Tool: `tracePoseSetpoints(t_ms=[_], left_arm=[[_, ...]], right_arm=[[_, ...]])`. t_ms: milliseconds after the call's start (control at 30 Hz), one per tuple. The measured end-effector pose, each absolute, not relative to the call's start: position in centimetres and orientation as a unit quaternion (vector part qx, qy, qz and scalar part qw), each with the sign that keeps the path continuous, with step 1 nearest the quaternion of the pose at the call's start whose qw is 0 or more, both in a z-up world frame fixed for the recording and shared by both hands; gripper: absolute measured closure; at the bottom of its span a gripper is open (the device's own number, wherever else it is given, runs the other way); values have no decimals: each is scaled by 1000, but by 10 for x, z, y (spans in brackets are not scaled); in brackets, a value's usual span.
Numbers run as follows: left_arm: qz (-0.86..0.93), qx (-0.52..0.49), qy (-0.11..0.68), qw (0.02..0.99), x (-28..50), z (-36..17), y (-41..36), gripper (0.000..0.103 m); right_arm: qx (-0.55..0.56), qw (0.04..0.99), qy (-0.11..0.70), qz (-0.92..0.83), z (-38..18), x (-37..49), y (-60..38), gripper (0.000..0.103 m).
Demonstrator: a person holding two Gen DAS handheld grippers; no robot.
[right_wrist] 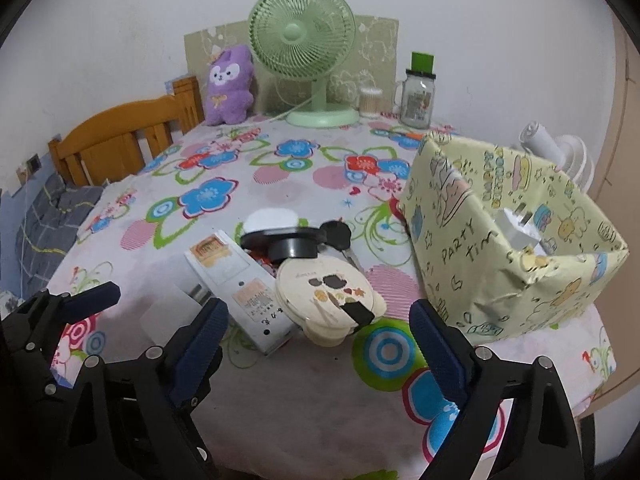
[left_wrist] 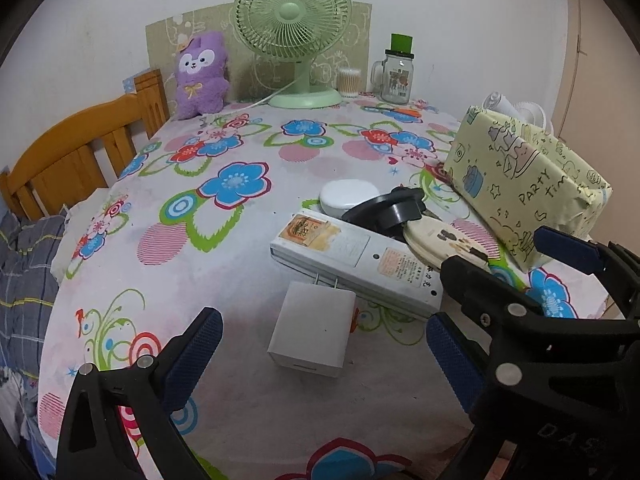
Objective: Organize rigid objects
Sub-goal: 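Grasp the white square block with the left gripper while the right approaches the beige round case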
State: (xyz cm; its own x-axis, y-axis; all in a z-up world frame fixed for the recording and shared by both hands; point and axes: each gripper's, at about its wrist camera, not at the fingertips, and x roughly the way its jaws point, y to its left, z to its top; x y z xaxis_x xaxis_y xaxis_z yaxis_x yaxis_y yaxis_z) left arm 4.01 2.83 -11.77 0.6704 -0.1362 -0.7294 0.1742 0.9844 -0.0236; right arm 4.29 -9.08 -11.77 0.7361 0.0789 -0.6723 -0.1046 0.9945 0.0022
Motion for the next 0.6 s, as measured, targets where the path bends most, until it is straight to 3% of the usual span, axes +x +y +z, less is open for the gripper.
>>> tracePoseSetpoints(t_ms=[267, 333, 400, 600], left_arm=[[-82, 14, 422, 903, 53, -132, 33, 17], [-80, 11, 425, 902, 56, -134, 35, 23], [-68, 6, 433, 899, 59, -135, 36, 39], [-74, 20, 432, 899, 63, -135, 29, 57]], right_arm=[[-6, 923, 383, 41, -134, 56, -90, 10], [-1, 921, 387, 39, -136, 60, -89, 10], [3, 920, 390, 35, -138, 64, -90, 10], [19, 913, 408, 16, -147, 76, -94, 10]])
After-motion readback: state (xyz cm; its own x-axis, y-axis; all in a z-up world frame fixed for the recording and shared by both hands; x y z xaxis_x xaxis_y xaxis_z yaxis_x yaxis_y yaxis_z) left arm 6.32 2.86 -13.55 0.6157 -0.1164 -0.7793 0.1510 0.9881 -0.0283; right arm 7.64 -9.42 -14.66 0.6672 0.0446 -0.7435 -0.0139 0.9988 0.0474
